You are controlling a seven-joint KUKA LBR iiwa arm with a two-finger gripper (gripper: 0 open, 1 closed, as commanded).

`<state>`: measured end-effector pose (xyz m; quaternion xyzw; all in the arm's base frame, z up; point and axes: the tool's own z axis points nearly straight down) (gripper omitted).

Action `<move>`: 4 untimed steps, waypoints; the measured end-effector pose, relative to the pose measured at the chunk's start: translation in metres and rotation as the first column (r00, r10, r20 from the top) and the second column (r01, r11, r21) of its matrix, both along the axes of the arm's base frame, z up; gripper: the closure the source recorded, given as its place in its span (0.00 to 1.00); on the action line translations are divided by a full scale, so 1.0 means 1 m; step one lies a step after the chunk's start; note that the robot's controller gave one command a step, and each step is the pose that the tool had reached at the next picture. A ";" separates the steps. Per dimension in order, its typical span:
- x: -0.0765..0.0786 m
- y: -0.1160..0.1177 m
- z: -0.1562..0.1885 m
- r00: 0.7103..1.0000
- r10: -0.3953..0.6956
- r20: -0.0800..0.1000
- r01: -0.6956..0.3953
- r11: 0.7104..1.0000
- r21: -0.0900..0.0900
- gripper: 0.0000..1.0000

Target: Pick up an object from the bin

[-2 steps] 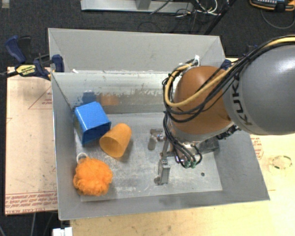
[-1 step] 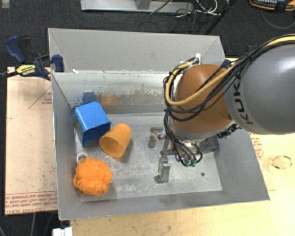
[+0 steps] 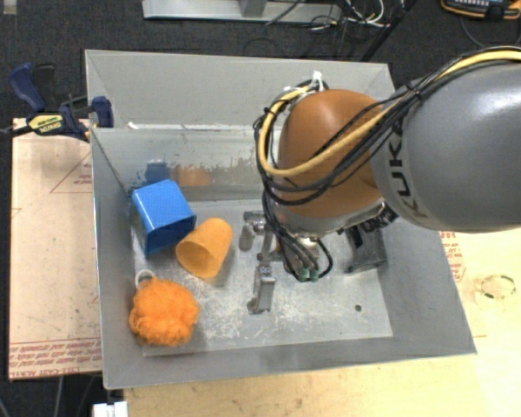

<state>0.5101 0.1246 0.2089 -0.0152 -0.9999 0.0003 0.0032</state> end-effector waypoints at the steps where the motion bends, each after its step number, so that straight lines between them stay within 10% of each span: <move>1: 0.017 0.015 -0.021 0.999 0.027 0.018 -0.027 1.000 0.007 0.00; 3: 0.064 0.035 -0.110 0.970 0.244 0.009 -0.244 0.970 0.003 0.00; 4: 0.097 0.047 -0.126 0.988 0.151 0.018 -0.151 0.989 0.004 0.00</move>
Offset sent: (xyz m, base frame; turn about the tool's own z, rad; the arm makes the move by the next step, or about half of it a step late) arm 0.0378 0.0337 -0.1300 -0.2879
